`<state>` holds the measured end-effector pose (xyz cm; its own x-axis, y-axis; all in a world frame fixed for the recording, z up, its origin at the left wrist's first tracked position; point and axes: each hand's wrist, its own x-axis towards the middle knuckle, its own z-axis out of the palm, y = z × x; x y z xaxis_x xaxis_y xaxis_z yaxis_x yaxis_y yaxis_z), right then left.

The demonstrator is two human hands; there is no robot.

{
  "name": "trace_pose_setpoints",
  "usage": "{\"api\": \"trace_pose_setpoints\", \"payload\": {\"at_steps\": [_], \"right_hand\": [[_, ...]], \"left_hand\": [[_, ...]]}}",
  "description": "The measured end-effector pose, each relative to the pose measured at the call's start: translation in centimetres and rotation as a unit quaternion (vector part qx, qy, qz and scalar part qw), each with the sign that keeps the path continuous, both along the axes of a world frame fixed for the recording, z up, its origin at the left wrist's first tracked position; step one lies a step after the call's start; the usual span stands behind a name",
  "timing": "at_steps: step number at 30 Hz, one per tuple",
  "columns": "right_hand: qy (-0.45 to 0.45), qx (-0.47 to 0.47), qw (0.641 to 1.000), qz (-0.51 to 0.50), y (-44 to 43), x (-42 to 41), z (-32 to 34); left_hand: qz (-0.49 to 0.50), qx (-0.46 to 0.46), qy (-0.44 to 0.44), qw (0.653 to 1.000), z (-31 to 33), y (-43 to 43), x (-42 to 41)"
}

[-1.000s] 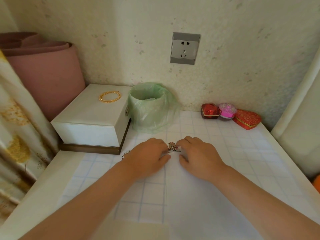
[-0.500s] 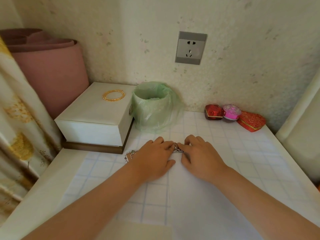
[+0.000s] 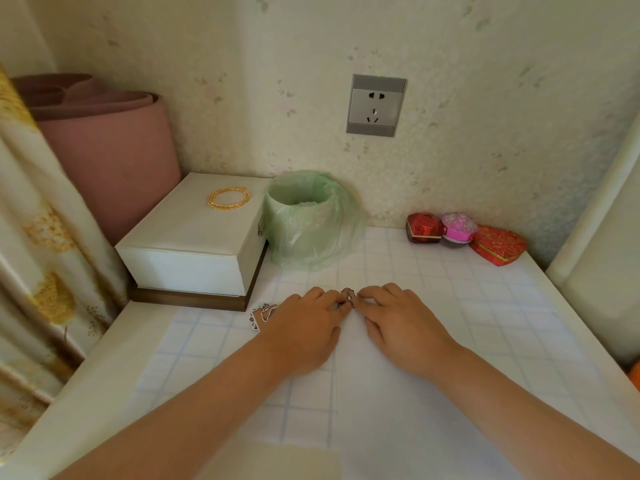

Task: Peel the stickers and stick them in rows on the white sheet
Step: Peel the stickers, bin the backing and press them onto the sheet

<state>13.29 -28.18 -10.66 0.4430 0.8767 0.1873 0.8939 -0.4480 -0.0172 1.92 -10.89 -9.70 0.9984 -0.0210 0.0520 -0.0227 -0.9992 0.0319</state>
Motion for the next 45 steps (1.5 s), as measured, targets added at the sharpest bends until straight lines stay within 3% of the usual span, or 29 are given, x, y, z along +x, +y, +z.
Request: {"api": "trace_pose_setpoints", "payload": {"at_steps": [10,17,22,25,29,35,39,45], "right_hand": [[0.044,0.070,0.997,-0.010,-1.5,0.1,-0.1],[0.014,0.023,1.000,-0.015,-0.8,-0.1,0.6],[-0.015,0.023,0.998,-0.048,0.7,-0.9,2.0],[0.033,0.040,0.998,-0.033,2.3,-2.3,3.1],[0.117,0.046,0.991,-0.038,4.4,-4.2,3.2],[0.164,0.005,0.985,-0.055,7.2,-6.1,2.5],[0.180,0.001,0.980,-0.089,8.2,-6.7,2.9],[0.303,0.072,0.941,-0.131,9.0,-6.9,3.1]], "left_hand": [[0.027,-0.039,0.038,0.998,0.4,-0.1,0.2],[0.043,-0.054,0.046,0.997,1.0,0.3,0.4],[0.073,-0.108,-0.050,0.990,3.0,1.4,-1.8],[0.109,-0.138,-0.061,0.983,4.3,2.8,-3.4],[0.157,-0.135,-0.006,0.978,4.5,4.3,-5.1],[0.126,-0.108,0.055,0.985,3.2,4.9,-6.7],[0.112,-0.123,0.050,0.985,3.2,5.3,-6.8],[0.147,-0.141,0.017,0.979,3.4,5.4,-6.5]]}}
